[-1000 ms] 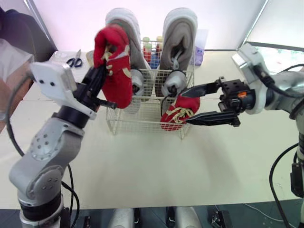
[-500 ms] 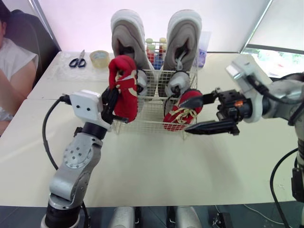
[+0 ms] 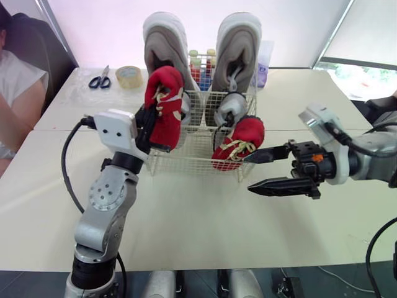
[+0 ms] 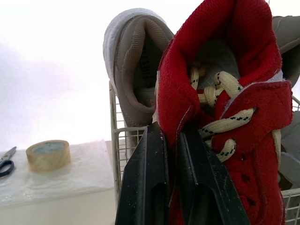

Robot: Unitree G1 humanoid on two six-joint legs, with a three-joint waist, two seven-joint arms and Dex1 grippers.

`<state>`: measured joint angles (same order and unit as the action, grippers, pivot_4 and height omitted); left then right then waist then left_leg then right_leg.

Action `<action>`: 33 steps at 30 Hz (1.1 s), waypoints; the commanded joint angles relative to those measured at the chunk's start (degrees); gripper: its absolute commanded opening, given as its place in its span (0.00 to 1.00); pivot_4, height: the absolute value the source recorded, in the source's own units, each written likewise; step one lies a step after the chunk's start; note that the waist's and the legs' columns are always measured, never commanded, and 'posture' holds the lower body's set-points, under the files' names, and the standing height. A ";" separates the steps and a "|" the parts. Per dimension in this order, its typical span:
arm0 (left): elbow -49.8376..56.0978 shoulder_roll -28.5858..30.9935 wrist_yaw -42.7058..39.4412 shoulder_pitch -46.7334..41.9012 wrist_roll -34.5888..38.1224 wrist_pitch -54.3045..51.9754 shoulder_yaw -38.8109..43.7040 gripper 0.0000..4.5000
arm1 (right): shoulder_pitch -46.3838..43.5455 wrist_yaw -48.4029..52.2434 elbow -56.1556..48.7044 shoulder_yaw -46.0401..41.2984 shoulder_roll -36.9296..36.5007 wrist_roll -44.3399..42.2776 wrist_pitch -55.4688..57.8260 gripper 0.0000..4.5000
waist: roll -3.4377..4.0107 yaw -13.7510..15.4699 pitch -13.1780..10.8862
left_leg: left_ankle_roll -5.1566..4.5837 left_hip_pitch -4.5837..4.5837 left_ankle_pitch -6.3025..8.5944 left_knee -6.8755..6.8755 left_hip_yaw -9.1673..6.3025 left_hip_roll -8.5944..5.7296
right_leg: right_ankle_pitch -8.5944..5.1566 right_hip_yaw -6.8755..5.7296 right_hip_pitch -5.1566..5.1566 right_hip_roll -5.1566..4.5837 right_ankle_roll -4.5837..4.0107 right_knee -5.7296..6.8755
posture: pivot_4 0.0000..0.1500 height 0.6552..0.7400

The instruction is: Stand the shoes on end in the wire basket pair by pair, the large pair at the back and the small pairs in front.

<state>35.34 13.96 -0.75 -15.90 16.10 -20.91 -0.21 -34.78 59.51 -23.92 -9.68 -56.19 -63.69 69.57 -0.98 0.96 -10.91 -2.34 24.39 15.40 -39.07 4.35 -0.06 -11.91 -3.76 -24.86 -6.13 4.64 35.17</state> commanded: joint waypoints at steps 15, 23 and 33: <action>-4.07 -6.01 -4.39 10.45 -0.16 5.84 -0.01 0.03 | 1.99 -6.49 -1.53 -2.94 0.37 -6.89 -0.65 1.00 | 0.34 -0.10 0.33 | -0.05 -0.15 0.04 -0.04 0.00 0.05 | -0.02 0.01 0.15 0.02 0.00 -0.02 | 1.00 1.00; 0.28 -4.97 -5.38 13.39 2.14 1.63 1.74 0.18 | 2.98 -7.79 -1.66 -2.54 1.31 -6.88 -1.81 1.00 | 0.34 -0.13 0.32 | -0.06 -0.10 0.04 -0.04 0.00 0.05 | -0.02 0.01 0.12 0.05 0.00 -0.05 | 1.00 1.00; 14.04 1.30 -6.03 20.03 21.34 -16.53 11.11 0.58 | 5.10 -7.10 -2.22 -2.15 0.70 -6.84 -2.90 1.00 | 0.32 -0.26 0.29 | -0.06 -0.01 0.04 -0.03 -0.01 0.13 | -0.03 0.03 0.00 0.13 0.01 -0.08 | 1.00 1.00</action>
<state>45.37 14.56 -6.44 3.47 33.09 -35.12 8.89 -29.47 51.84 -24.64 -10.76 -55.01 -69.85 67.75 -0.66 0.70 -10.61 -2.40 24.38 15.45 -39.10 4.33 0.08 -11.94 -3.73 -24.86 -5.99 4.64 35.09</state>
